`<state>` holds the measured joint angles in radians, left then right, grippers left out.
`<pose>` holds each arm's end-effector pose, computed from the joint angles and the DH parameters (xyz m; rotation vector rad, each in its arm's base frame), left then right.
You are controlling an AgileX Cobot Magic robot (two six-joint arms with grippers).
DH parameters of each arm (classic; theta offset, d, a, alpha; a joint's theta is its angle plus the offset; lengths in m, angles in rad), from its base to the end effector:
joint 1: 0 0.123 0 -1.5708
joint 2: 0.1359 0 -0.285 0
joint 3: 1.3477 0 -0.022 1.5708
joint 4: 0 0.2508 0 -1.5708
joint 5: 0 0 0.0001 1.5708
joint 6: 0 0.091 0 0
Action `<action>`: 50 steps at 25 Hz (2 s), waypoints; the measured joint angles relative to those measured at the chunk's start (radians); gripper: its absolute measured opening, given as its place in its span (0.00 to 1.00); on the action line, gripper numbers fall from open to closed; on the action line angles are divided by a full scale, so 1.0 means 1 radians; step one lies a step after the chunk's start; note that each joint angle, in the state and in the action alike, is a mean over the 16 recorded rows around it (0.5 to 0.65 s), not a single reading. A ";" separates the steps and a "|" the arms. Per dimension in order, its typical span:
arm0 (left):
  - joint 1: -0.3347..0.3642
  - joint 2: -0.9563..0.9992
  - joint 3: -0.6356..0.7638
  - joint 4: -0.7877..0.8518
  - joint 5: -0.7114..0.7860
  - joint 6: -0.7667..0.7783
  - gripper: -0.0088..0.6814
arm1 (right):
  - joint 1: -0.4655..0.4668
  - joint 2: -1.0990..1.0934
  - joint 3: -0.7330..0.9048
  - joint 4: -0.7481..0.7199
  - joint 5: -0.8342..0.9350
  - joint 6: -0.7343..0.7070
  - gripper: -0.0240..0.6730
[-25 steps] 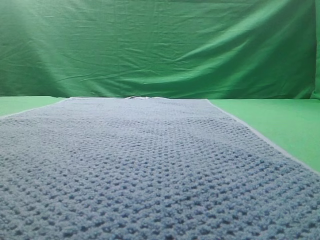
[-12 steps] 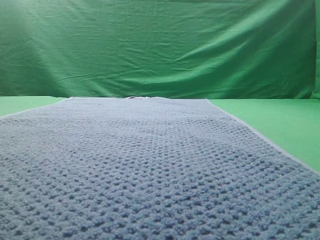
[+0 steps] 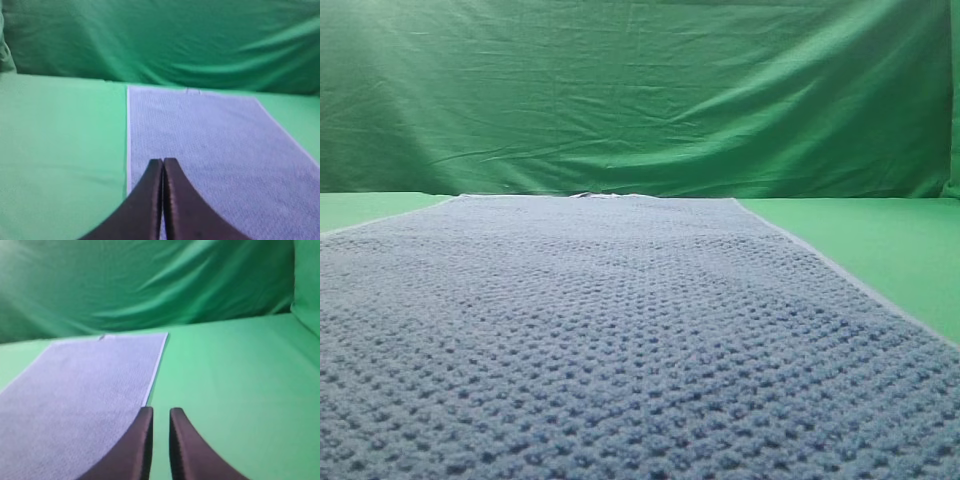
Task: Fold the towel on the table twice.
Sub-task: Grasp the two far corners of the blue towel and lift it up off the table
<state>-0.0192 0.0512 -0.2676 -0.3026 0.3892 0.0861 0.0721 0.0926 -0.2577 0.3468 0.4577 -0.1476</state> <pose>0.0427 -0.0111 0.2656 -0.0577 1.6451 -0.2567 0.0471 0.0171 0.2551 -0.0280 1.7599 0.3055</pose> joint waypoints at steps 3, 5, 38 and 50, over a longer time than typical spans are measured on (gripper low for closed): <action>-0.016 0.024 -0.074 -0.008 0.111 0.039 0.01 | 0.001 0.039 -0.055 -0.002 0.081 -0.032 0.10; -0.026 0.040 -0.111 -0.017 0.164 0.062 0.01 | 0.001 0.063 -0.078 -0.003 0.111 -0.044 0.10; -0.195 0.942 -0.630 0.234 0.469 -0.155 0.01 | 0.179 1.067 -0.697 -0.071 0.350 -0.118 0.10; -0.167 1.355 -0.789 0.265 0.451 -0.142 0.01 | 0.275 1.470 -0.891 -0.078 0.288 -0.066 0.10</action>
<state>-0.1865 1.4061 -1.0569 -0.0373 0.8398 -0.0560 0.3469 1.5622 -1.1487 0.2684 0.7454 -0.2141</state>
